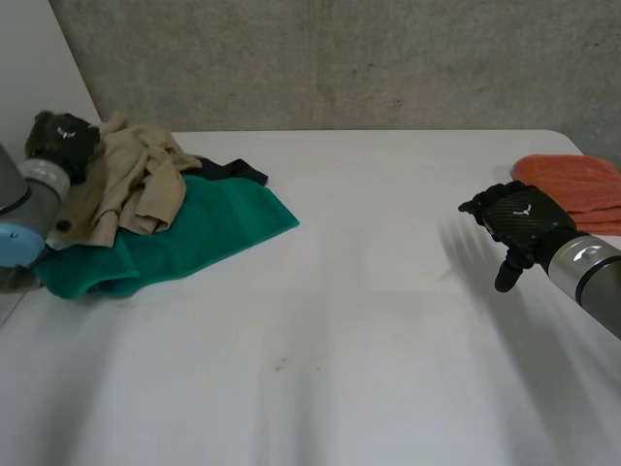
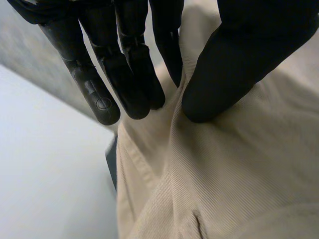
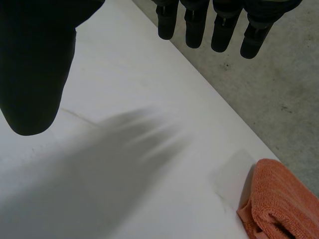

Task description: Fold the laundry.

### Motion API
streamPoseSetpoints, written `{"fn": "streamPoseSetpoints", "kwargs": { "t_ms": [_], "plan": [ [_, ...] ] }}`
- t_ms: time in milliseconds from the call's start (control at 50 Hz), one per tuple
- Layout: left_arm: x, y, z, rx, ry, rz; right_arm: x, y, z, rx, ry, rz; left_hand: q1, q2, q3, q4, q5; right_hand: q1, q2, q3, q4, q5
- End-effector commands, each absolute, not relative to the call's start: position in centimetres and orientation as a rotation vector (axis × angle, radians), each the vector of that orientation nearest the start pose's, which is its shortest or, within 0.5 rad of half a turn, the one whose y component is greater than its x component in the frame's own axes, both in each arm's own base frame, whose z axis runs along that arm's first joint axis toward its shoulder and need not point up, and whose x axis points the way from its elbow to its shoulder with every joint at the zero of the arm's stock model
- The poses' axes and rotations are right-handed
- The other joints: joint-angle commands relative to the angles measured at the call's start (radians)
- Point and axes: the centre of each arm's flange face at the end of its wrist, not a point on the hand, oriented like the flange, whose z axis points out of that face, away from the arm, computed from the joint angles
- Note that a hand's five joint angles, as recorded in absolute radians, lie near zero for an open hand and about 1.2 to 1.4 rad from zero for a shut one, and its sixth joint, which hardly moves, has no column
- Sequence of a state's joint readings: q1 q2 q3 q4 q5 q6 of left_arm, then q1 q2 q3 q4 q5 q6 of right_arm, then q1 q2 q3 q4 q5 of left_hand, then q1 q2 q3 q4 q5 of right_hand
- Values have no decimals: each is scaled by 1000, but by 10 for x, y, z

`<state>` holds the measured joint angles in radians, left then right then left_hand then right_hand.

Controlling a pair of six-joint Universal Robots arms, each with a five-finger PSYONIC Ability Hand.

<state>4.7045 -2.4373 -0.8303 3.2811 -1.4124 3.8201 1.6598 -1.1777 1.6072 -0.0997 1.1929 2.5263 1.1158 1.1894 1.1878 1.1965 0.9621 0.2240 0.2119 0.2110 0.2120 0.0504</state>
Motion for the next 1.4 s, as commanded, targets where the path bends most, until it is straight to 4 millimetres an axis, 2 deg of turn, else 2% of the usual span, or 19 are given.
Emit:
{"fn": "streamPoseSetpoints", "kwargs": {
  "t_ms": [20,60,140,200,280,300,440,480,500,580,640,660,740,860,960,1060,1140,1220,1400],
  "plan": [
    [-207,-441,303,711,1707,-2307,193,-326,185,-1177,2229,-1897,280,207,209,200,260,-49,-37,-36,-38,-50],
    [-232,-414,342,666,1693,-2507,192,-327,193,-1171,2222,-1932,280,207,209,200,260,-49,-37,-36,-38,-50],
    [-262,-374,383,616,1710,-2769,190,-325,204,-1152,2227,-1986,280,207,209,200,260,-49,-37,-36,-38,-50],
    [-285,-357,381,644,1790,-2851,188,-324,211,-1117,2233,-2010,280,207,209,200,260,-49,-37,-36,-38,-50],
    [-337,-315,353,829,1969,-2878,187,-319,218,-1045,2222,-2017,280,207,209,200,260,-49,-37,-36,-38,-50],
    [-354,-302,334,917,2046,-2846,187,-319,219,-1027,2219,-2018,280,207,209,200,260,-49,-37,-36,-38,-50],
    [-400,-277,251,1123,2323,-2652,186,-319,221,-956,2216,-2008,280,207,209,200,260,-49,-37,-36,-38,-50],
    [-417,-257,226,1234,2403,-2583,185,-320,220,-950,2220,-2009,280,207,209,200,260,-49,-37,-36,-38,-50],
    [-423,-249,220,1275,2423,-2564,183,-320,219,-948,2226,-2009,43,-31,-29,-38,22,-49,-37,-36,-38,-50],
    [-420,-245,215,1286,2450,-2532,184,-318,216,-950,2230,-1996,-862,-936,-934,-943,-883,-49,-37,-36,-38,-50],
    [-411,-247,233,1241,2405,-2576,185,-318,213,-954,2236,-1978,-885,-958,-957,-965,-906,-49,-37,-36,-38,-50],
    [-400,-252,251,1184,2365,-2620,185,-317,212,-953,2237,-1973,-882,-955,-954,-963,-903,-49,-37,-36,-38,-50],
    [-365,-272,278,1042,2298,-2653,185,-316,210,-951,2244,-1960,-876,-950,-948,-957,-897,-49,-37,-36,-38,-50],
    [-329,-283,296,917,2258,-2647,200,-301,204,-983,2223,-1898,-864,-938,-936,-945,-885,-49,-37,-36,-38,-50],
    [-305,-302,269,888,2307,-2482,230,-276,200,-1038,2146,-1825,-867,-941,-939,-948,-888,-49,-37,-36,-38,-50],
    [-294,-323,212,1043,2280,-2195,255,-254,193,-1041,2085,-1733,-873,-947,-945,-954,-894,-49,-37,-36,-38,-50],
    [-273,-347,178,1105,2229,-2018,278,-238,175,-1098,2052,-1645,-876,-950,-948,-957,-897,-49,-37,-36,-38,-50],
    [-272,-356,149,1161,2251,-1918,292,-234,157,-1122,2082,-1610,-870,-944,-942,-951,-891,-36,-24,-23,-24,-37],
    [-280,-354,133,1225,2297,-1883,310,-235,132,-1138,2126,-1618,-688,-762,-760,-769,-709,154,166,167,166,153]
  ]
}}
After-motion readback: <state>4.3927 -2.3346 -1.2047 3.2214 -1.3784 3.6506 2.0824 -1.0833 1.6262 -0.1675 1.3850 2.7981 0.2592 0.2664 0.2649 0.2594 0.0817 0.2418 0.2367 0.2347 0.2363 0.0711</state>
